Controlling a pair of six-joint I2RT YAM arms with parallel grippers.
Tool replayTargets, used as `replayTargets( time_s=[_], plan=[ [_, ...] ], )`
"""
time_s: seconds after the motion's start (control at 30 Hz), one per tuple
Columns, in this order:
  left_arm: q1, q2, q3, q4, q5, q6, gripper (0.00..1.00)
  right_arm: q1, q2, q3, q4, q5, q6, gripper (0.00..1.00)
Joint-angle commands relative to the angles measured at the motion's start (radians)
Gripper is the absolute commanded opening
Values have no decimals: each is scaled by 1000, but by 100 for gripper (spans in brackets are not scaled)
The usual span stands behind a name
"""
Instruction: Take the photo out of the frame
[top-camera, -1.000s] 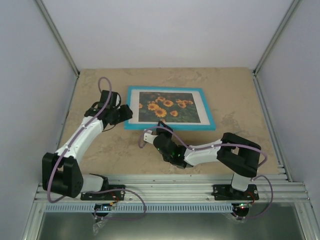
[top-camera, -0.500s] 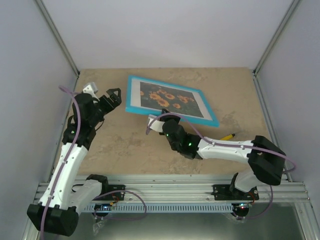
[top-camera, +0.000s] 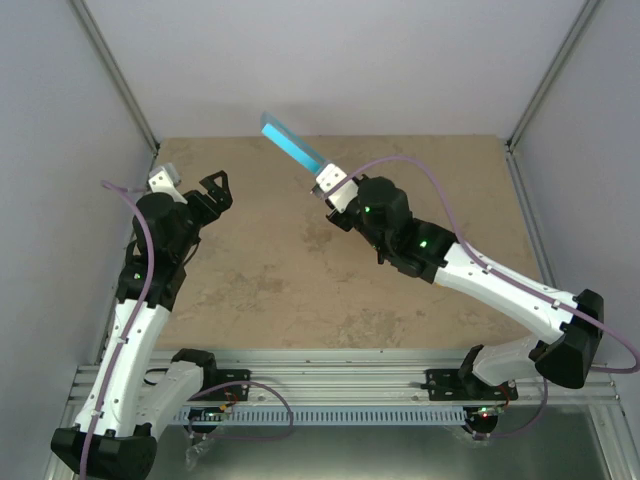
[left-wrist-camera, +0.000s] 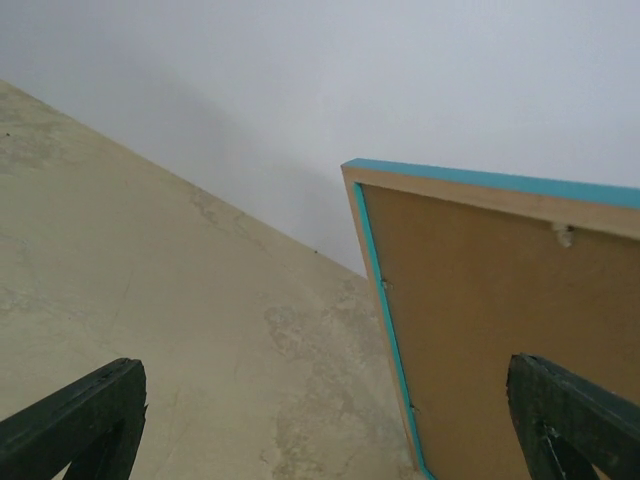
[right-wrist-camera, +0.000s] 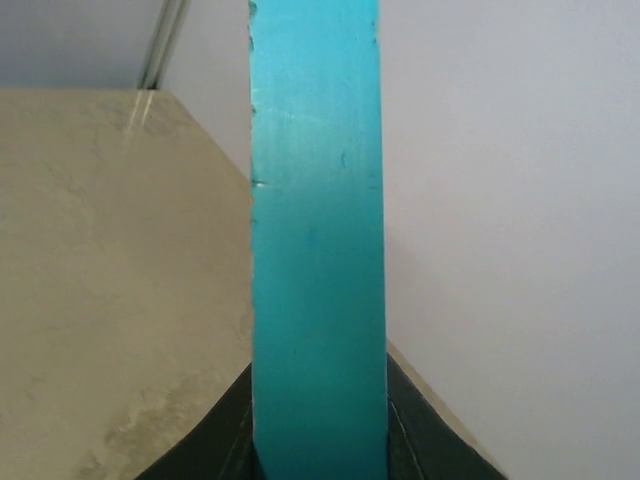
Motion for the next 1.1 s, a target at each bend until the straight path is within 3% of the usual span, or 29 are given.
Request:
replayTargets(
  time_s=[0.0,0.47,0.8,1.07],
  plan=[
    [6,-3,1,7,-1,25,100,-45,-52,83,-27,-191,256,0],
    [6,33,-32,6,114,39,100,-267,-84,126,-34,-494,770,0],
    [6,68,-65,-25,166,66,100,-465,-93,-65,102,-782,1056,0],
    [6,136,-105,-43,209,81,100,-578,-54,-220,199,-924,1174,0]
  ],
)
